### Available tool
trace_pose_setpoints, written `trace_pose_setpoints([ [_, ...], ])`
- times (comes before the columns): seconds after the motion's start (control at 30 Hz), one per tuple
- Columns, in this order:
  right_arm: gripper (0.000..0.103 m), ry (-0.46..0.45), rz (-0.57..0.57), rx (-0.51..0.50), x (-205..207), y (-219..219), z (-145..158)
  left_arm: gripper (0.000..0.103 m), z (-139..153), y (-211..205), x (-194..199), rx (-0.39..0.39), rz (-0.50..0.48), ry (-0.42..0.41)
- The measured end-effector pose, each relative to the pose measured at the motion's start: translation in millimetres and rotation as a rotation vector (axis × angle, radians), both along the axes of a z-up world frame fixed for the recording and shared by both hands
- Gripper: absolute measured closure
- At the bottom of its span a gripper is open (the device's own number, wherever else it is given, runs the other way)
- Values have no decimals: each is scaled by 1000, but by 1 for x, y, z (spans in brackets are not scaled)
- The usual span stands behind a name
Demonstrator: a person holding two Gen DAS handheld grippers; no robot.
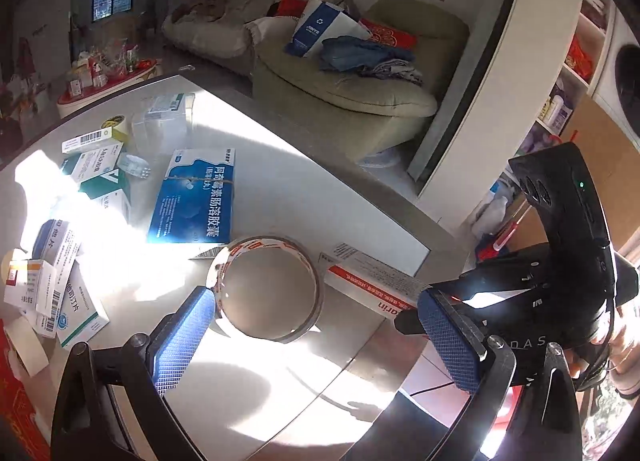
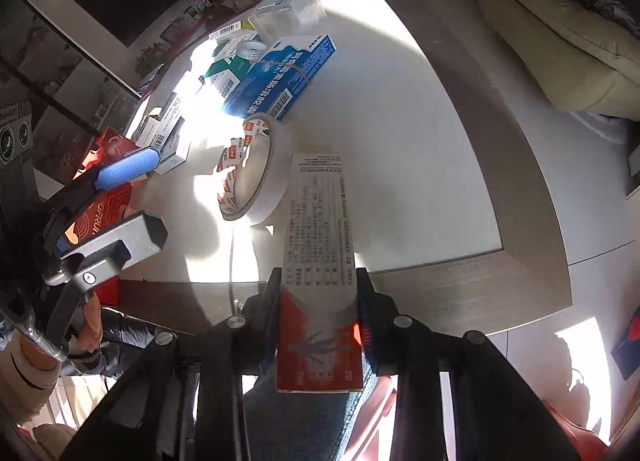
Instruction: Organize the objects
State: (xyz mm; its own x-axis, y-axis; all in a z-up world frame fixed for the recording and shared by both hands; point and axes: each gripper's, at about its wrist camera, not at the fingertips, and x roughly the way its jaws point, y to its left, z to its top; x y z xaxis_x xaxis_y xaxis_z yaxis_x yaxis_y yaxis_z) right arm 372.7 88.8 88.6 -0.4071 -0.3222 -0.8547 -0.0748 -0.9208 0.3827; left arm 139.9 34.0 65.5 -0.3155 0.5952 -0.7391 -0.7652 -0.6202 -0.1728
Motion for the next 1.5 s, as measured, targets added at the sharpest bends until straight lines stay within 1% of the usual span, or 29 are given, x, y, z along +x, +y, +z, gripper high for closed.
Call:
trace_pose_setpoints([
  [0.07,70,0,-21,-10,3,9,-3,1,-7,18,10,-44,-77,45],
  [0.1,70,-3,-28,-8,3,14,-5,0,-12,24,12,-62,-97,46],
  [0.17,70,-5,-29,10,2,19,-7,0,-23,29,7,-81,-117,-9],
  [0.27,70,-7,-2,63,-7,19,-12,0,-38,33,-5,-100,-103,-91],
  [0.37,70,-13,27,92,-17,18,-15,0,-54,38,-15,-161,-75,-127],
  [0.43,70,-19,48,119,-23,15,-16,1,-57,43,-13,-206,-72,-74],
  [0.47,70,-20,60,134,-25,13,-16,2,-60,47,-11,-245,-79,-59],
  [0.53,70,-26,74,156,-28,10,-16,1,-62,53,-4,-290,-101,-12],
  [0.6,70,-34,73,161,-32,10,-16,1,-62,55,-5,-285,-106,-15],
  [0.67,70,-45,71,159,-34,10,-16,3,-62,55,-6,-279,-97,-10],
  [0.7,69,-51,68,154,-35,10,-16,15,-60,54,-6,-272,-87,6],
  [0.73,66,-55,66,144,-35,11,-16,33,-57,53,-6,-253,-81,16],
  [0.77,64,-55,67,130,-35,11,-16,46,-55,50,-9,-245,-66,22],
  [0.8,60,-55,68,120,-35,11,-15,68,-53,49,-12,-236,-54,13],
  [0.83,58,-56,69,118,-35,11,-15,80,-53,46,-16,-232,-40,2],
  [0.87,57,-58,73,127,-35,9,-15,83,-51,39,-22,-220,-31,-16],
  [0.9,57,-58,77,140,-35,7,-14,89,-51,36,-25,-211,-25,-31],
  [0.93,60,-55,80,164,-35,5,-14,94,-52,34,-27,-212,-19,-36],
  [0.97,66,-50,80,212,-33,2,-14,94,-52,33,-28,-216,-12,-33],
  [1.0,68,-43,84,237,-32,0,-14,95,-52,31,-27,-221,-7,-26],
  [1.03,70,-36,83,252,-30,-2,-14,95,-53,29,-26,-226,-3,-17],
  [1.1,70,-19,68,237,-26,-1,-14,95,-51,24,-22,-222,15,1],
  [1.17,70,-2,26,173,-20,6,-13,95,-45,12,-21,-190,45,-3],
  [1.23,70,18,-28,70,-14,16,-12,95,-35,2,-22,-142,83,-14],
  [1.37,70,87,-145,-296,5,42,-13,95,-4,-25,-19,-9,158,-38],
  [1.5,70,142,-229,-734,23,54,-25,95,32,-60,-11,153,235,-73],
])
